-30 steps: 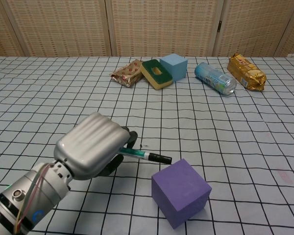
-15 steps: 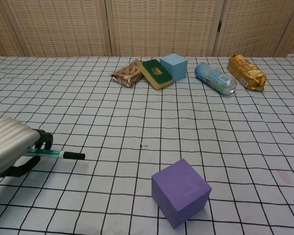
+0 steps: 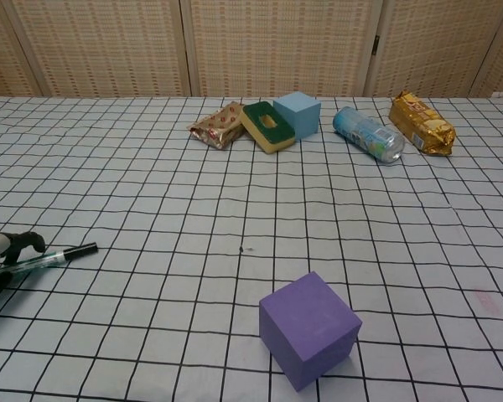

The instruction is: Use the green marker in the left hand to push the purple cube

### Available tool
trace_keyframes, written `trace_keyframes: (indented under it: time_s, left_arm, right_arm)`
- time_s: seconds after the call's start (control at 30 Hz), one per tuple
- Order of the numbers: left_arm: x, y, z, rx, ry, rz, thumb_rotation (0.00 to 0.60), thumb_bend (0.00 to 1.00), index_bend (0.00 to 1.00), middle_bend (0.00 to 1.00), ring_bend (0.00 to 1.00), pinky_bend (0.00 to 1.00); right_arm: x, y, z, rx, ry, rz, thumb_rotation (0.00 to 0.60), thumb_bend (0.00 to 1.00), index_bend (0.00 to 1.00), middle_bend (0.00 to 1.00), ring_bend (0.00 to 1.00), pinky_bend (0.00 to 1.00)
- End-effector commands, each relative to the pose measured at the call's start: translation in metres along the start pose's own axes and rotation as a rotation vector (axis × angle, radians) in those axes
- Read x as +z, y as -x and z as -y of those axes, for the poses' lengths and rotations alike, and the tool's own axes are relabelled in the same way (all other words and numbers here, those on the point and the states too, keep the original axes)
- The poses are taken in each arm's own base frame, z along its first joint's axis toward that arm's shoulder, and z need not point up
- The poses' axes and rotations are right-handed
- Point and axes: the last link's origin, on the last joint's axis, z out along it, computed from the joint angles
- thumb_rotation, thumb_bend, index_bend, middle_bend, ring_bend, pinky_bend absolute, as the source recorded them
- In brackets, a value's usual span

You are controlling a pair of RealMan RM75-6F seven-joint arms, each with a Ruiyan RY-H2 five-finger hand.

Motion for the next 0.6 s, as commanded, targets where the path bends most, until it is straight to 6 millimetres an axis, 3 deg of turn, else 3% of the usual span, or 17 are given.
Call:
trace_keyframes:
  time_s: [0.03,0.37,0.53,0.6]
  left_arm:
    - [-0.007,-0.012,0.011,-0.08,0.018,0.015,0.6,0.48,0.11,0.25,0.41,0.76]
    - [-0.034,-0.061,0.037,-0.211,-0.012,-0.095,0.6,0.44,0.06,0.14,0.15,0.34]
    - [-0.074,-0.074,0.061,-0.421,-0.086,-0.022,0.6,0.39,0.0,0.01,0.0,0.15]
    - [-0.086,-0.08,0.074,-0.517,-0.103,-0.043,0.6,0.38,0.0,0.0,0.0,0.14]
  right_arm:
    - [0.0,0.0,0.0,-0.001,0.002,-0.001,0.6,0.12,0.0,0.0,0.0,0.0]
    - [0.0,0.002,0.002,-0.01,0.006,0.001,0.6,0.12,0.0,0.0,0.0,0.0]
    - [-0.001,0.001,0.001,-0.01,0.016,-0.015,0.6,0.12,0.0,0.0,0.0,0.0]
    - [-0.002,0.002,0.001,-0.013,0.021,-0.016,0.6,0.12,0.0,0.0,0.0,0.0]
